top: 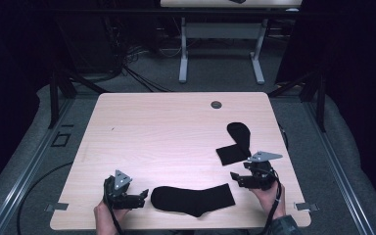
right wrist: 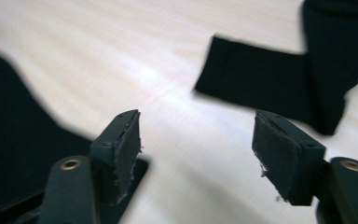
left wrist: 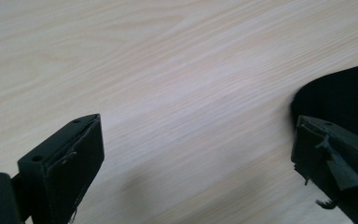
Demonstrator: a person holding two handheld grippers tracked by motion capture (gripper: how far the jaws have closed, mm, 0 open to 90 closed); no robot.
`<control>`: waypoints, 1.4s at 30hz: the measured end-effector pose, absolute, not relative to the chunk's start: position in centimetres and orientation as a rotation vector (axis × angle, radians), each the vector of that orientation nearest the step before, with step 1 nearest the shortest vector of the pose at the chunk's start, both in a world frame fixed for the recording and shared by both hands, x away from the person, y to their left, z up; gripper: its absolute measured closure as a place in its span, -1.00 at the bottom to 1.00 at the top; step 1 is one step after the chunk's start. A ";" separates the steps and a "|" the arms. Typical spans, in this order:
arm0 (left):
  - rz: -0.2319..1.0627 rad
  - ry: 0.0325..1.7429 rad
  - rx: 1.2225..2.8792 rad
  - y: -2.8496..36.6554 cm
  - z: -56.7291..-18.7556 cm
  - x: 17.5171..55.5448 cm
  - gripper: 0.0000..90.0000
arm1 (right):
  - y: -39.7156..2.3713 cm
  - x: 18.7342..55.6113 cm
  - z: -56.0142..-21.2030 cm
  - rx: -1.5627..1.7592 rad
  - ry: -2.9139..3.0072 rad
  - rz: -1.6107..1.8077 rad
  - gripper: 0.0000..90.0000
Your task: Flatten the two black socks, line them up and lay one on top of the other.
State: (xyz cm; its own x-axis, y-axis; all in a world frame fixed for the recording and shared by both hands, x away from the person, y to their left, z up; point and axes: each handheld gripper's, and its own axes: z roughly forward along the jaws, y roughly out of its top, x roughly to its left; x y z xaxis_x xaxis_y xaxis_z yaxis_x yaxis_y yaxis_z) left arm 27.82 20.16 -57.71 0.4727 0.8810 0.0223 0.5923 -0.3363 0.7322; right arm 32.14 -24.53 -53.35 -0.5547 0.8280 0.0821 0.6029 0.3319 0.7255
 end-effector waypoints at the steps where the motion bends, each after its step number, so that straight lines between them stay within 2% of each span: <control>1: 0.563 1.229 2.053 20.4 -58.0 27.9 -0.97 | -24.5 32.8 -53.3 1.290 2.283 1.044 -0.34; 3: 0.565 1.244 2.053 20.7 -58.3 28.0 -0.98 | -24.5 34.0 -53.4 1.302 2.268 1.021 -0.40; 10: 0.550 1.266 2.066 21.1 -59.2 28.5 -1.00 | -23.9 37.6 -54.0 1.357 2.246 0.924 -0.85; 12: 0.544 1.265 2.058 21.2 -59.2 28.6 -1.00 | -23.7 38.6 -54.1 1.367 2.256 0.904 -0.83; 15: 0.538 1.259 2.062 21.2 -59.2 28.7 -1.00 | -23.6 40.2 -54.3 1.375 2.245 0.862 -0.67; 24: 0.507 1.226 2.076 21.5 -59.3 29.0 -1.00 | -22.6 42.9 -56.3 1.425 2.241 0.765 -0.62; 28: 0.505 1.222 2.080 21.5 -59.3 29.1 -1.00 | -22.9 43.2 -57.0 1.467 2.250 0.763 -0.44; 33: 0.504 1.221 2.081 21.5 -59.3 29.1 -1.00 | -23.3 43.0 -56.9 1.466 2.229 0.762 -0.04; 37: 0.504 1.223 2.077 21.5 -59.3 29.1 -1.00 | -23.8 42.9 -56.9 1.485 2.185 0.778 0.38; 39: 0.510 1.226 2.074 21.5 -59.3 29.1 -1.00 | -24.0 42.8 -56.9 1.494 2.163 0.779 0.67; 42: 0.510 1.228 2.072 21.5 -59.3 29.1 -1.00 | -24.4 42.7 -57.1 1.475 2.155 0.793 0.83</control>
State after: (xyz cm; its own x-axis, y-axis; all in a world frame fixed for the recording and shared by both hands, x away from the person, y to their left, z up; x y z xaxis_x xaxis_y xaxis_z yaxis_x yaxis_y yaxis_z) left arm 29.12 21.47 -59.29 0.4813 0.8766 -0.0039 0.6164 -0.3353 0.7125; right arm 42.72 -24.44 -57.07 -0.3563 0.9342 -0.0156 0.7016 0.2785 0.6559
